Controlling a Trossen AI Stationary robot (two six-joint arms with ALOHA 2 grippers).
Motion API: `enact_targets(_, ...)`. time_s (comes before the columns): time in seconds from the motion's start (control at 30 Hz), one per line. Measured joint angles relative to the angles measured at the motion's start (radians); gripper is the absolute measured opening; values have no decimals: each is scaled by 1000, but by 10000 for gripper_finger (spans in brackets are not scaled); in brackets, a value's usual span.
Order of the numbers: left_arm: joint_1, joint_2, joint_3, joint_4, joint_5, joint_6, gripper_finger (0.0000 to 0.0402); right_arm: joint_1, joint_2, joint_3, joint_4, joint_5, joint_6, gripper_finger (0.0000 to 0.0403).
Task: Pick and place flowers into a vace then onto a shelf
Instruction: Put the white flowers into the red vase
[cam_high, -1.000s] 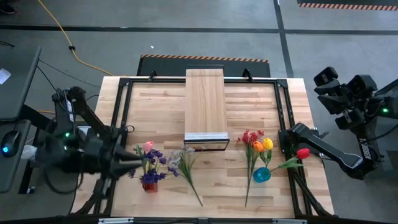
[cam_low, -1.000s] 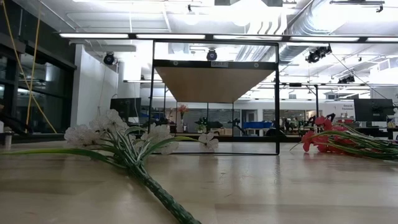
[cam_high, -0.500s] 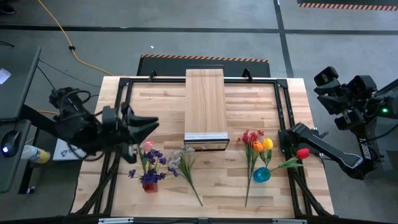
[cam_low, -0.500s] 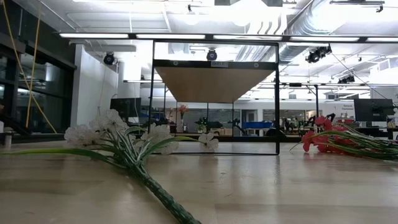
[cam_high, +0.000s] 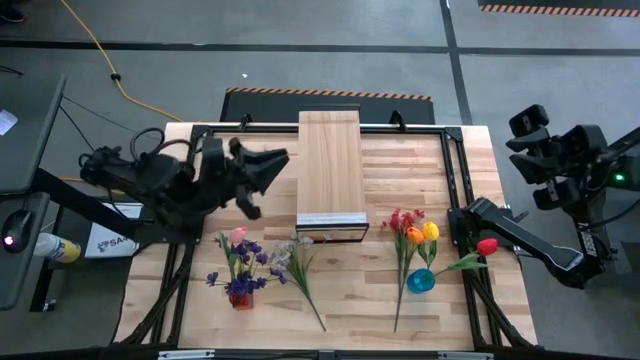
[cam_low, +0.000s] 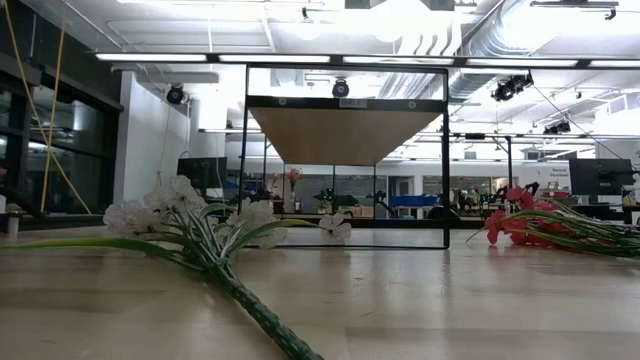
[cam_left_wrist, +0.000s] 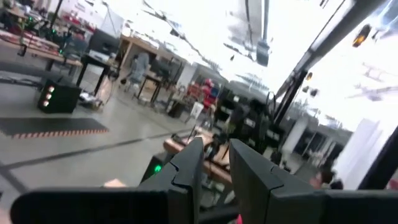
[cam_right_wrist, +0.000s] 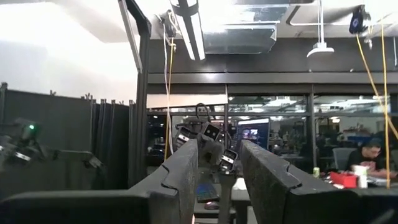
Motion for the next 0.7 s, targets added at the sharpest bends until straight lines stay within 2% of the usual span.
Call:
enact_targets(0.1, 54, 35, 0, 33, 54, -16, 113, 0, 0, 0, 0, 0, -36, 114)
enact_targets(0.33, 161, 111, 0, 54, 184, -170, 113, 0, 0, 0, 0, -1, -51, 114)
enact_targets(0.57, 229, 153, 0, 55, 319, -303, 113, 0, 0, 0, -15, -6, -144, 114)
enact_targets(0.7, 250, 177, 0, 49, 359, -318, 113, 0, 0, 0, -24, -6, -169, 114)
